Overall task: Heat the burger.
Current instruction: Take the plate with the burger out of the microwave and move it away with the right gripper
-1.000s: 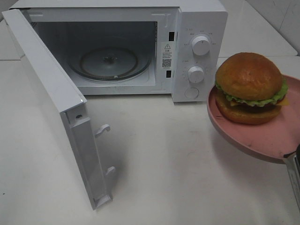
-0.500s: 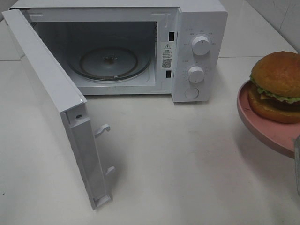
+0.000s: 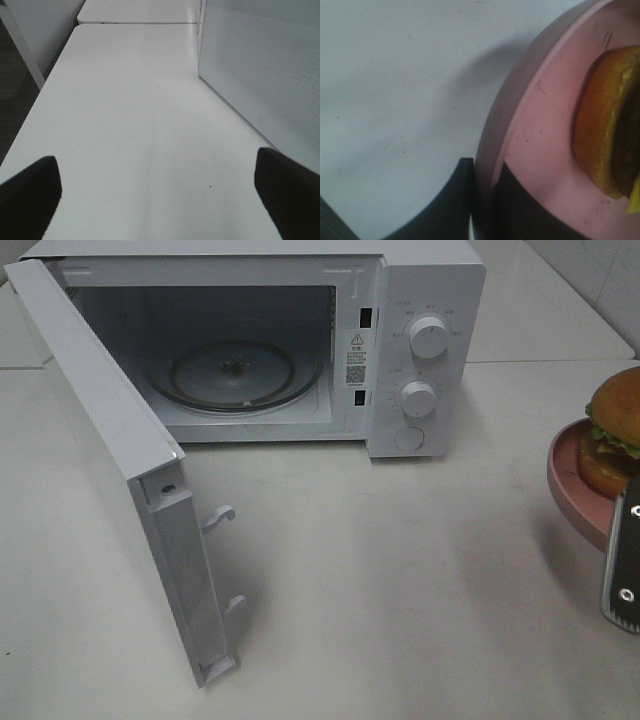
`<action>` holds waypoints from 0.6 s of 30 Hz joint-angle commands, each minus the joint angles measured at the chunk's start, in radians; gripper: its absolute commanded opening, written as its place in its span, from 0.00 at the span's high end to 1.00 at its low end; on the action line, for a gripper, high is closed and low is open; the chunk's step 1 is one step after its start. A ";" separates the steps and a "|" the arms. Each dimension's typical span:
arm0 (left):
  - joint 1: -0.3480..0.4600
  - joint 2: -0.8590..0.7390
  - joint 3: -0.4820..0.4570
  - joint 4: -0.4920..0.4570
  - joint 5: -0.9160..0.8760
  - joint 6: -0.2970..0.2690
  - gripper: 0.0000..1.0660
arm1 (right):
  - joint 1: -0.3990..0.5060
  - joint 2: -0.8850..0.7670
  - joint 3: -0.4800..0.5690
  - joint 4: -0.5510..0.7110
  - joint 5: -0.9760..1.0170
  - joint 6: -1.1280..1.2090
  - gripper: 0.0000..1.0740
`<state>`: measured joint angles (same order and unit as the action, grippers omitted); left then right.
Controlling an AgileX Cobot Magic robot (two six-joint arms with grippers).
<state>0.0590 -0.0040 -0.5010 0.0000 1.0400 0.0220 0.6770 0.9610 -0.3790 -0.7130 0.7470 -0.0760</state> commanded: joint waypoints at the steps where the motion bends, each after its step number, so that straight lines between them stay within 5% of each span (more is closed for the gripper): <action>1: 0.001 -0.020 -0.003 -0.005 -0.009 0.001 0.04 | -0.001 0.085 -0.072 -0.100 0.036 0.153 1.00; 18: 0.001 -0.020 -0.003 -0.005 -0.009 0.001 0.04 | -0.001 0.471 -0.304 -0.129 0.191 0.556 1.00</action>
<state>0.0590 -0.0040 -0.5010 0.0000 1.0400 0.0220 0.6770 1.4320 -0.6710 -0.7760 0.9000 0.4570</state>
